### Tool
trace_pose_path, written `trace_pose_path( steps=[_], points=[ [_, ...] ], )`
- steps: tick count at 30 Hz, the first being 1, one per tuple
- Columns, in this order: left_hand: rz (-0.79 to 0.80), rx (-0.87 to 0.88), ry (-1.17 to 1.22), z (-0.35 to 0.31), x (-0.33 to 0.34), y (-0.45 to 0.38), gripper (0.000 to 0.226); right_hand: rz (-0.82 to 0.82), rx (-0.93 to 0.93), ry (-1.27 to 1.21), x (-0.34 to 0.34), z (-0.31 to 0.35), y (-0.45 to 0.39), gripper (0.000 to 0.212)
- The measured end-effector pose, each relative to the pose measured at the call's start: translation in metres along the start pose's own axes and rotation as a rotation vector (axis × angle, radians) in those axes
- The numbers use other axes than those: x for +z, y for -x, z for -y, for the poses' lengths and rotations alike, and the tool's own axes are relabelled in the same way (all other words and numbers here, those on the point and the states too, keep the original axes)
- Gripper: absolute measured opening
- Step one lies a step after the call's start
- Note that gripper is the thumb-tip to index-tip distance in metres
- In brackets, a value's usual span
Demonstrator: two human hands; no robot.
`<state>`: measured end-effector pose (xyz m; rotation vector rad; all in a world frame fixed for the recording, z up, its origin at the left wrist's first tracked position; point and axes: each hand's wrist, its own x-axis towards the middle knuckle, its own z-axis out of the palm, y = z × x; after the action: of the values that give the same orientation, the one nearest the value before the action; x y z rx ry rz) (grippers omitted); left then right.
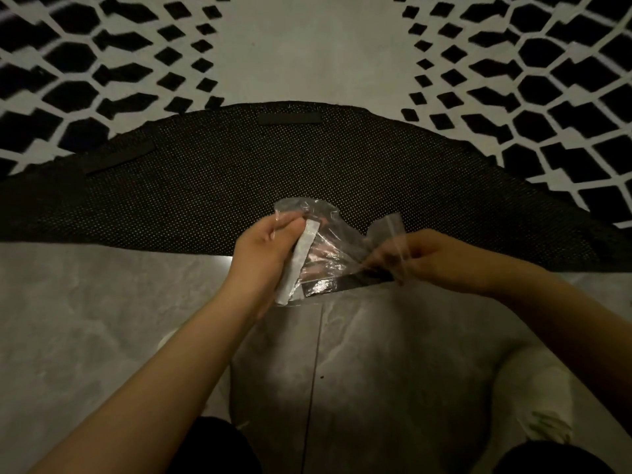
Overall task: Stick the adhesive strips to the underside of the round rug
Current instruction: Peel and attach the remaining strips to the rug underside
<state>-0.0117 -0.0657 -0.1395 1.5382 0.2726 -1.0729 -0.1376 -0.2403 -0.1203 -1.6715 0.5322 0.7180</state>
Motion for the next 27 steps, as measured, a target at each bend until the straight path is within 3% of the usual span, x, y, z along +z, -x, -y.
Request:
trace_pose_path(
  steps=[3, 9, 16, 22, 27],
  points=[
    [0.000, -0.031, 0.077, -0.002, 0.001, 0.001, 0.023, -0.115, -0.117, 0.109, 0.001, 0.001, 0.001, 0.022],
    [0.014, -0.025, 0.127, -0.005, 0.001, 0.002, 0.025, -0.463, -0.280, -0.163, -0.001, 0.007, 0.004, 0.017],
    [0.142, -0.002, 0.039, -0.004, 0.007, 0.011, 0.026, -0.519, -0.243, -0.299, -0.005, 0.017, 0.000, 0.016],
    [0.094, 0.074, -0.035, -0.002, 0.008, 0.007, 0.027, -0.327, -0.062, -0.265, -0.009, 0.009, 0.001, 0.025],
    [0.061, 0.073, 0.009, -0.003, 0.003, 0.000, 0.027, -0.552, -0.068, -0.204, -0.012, 0.002, -0.003, 0.031]
  ],
)
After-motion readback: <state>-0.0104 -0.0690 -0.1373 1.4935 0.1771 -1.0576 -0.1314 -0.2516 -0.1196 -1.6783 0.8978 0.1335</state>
